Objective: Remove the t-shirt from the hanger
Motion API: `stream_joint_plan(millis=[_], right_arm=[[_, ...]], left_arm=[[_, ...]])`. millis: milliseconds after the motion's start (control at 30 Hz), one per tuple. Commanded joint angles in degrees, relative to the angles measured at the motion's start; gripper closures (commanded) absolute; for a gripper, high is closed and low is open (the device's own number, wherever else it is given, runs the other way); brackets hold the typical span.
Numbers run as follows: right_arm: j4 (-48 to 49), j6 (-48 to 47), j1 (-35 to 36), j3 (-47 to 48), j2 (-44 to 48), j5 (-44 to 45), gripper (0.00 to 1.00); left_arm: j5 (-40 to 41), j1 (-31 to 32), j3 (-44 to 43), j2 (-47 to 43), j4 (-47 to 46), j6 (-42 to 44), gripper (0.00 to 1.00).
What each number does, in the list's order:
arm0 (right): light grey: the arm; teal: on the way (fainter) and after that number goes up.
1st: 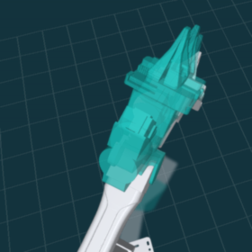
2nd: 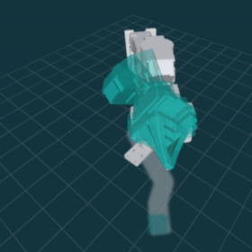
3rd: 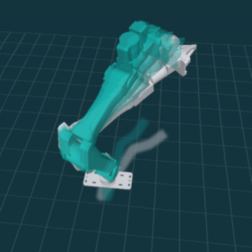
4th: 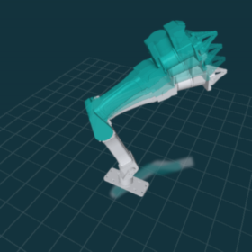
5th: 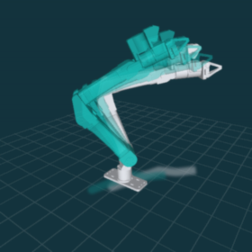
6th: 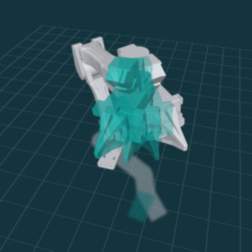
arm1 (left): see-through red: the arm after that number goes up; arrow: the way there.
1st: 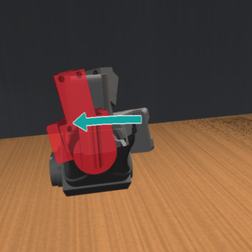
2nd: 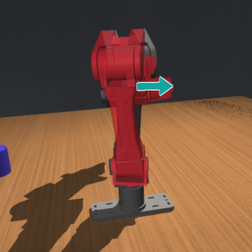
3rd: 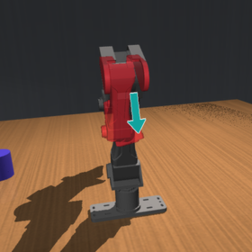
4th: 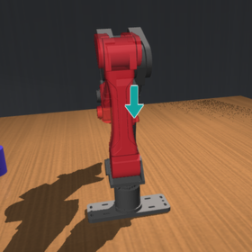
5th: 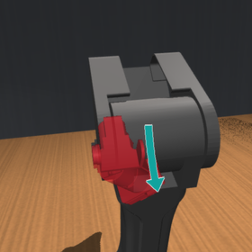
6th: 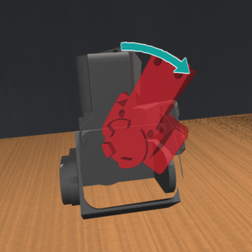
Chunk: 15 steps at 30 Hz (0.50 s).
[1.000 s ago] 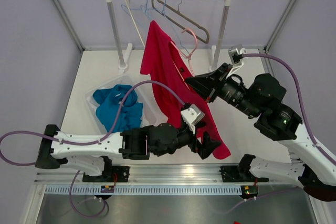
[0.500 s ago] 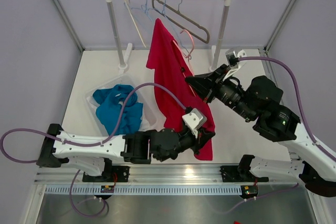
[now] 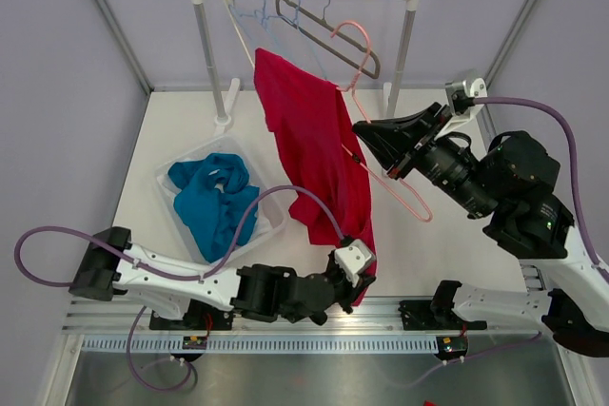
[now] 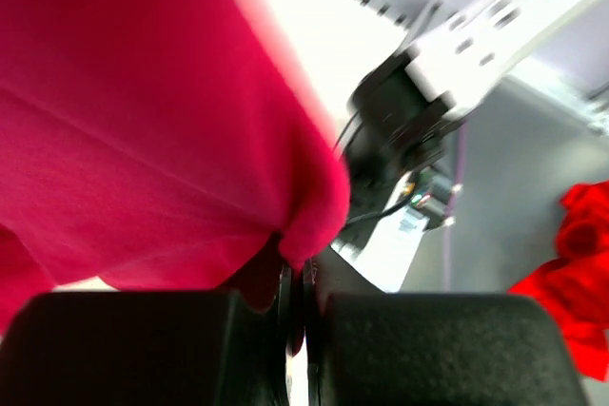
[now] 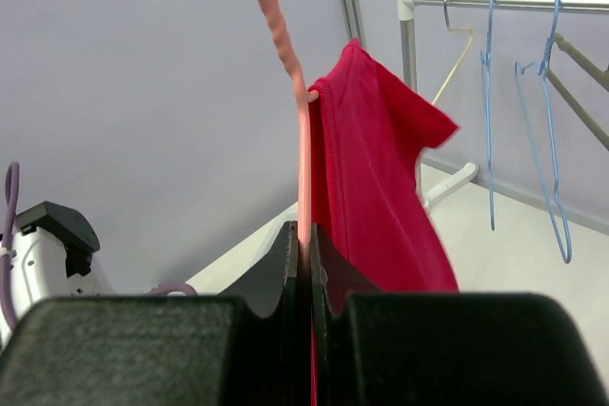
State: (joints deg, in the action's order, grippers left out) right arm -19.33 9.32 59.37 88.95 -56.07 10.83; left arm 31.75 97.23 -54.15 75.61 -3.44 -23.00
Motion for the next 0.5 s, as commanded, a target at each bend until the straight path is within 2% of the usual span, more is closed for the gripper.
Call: stream_joint_plan(millis=[0, 100, 233, 333, 367, 400, 433, 467], right_arm=[[9.41, -2.03, 0.48, 4.74, 2.10, -1.24, 1.00], [6.60, 0.51, 0.48, 4.48, 4.48, -4.31, 1.00], [7.63, 5.00, 0.39, -4.36, 11.66, -8.63, 1.00], [11.31, 7.63, 0.48, -10.43, 16.42, -10.03, 1.00], [12.29, 8.25, 0.39, -11.77, 17.39, -10.56, 1.00], [13.35, 9.65, 0.48, -12.91, 18.19, -12.39, 1.00], [15.27, 10.18, 0.48, -14.57, 19.50, -13.11, 1.00], [15.81, 10.62, 0.48, -15.11, 19.95, -13.72, 1.00]], left_arm=[[2.17, 1.21, 4.04, -1.17, 1.77, -5.56, 1.00], [6.91, 1.21, 4.23, -3.35, 5.72, -6.61, 1.00], [17.78, 1.21, 2.83, -9.86, 6.78, -2.77, 1.00], [24.56, 1.21, 0.72, -12.50, 3.73, 1.89, 0.69], [26.16, 1.21, -0.24, -12.94, 1.10, 6.44, 0.41], [27.65, 1.21, -0.60, -13.21, -0.76, 8.48, 0.22], [30.10, 1.21, -0.95, -13.65, -5.91, 14.16, 0.07], [31.52, 1.21, -1.30, -13.74, -9.01, 17.43, 0.01]])
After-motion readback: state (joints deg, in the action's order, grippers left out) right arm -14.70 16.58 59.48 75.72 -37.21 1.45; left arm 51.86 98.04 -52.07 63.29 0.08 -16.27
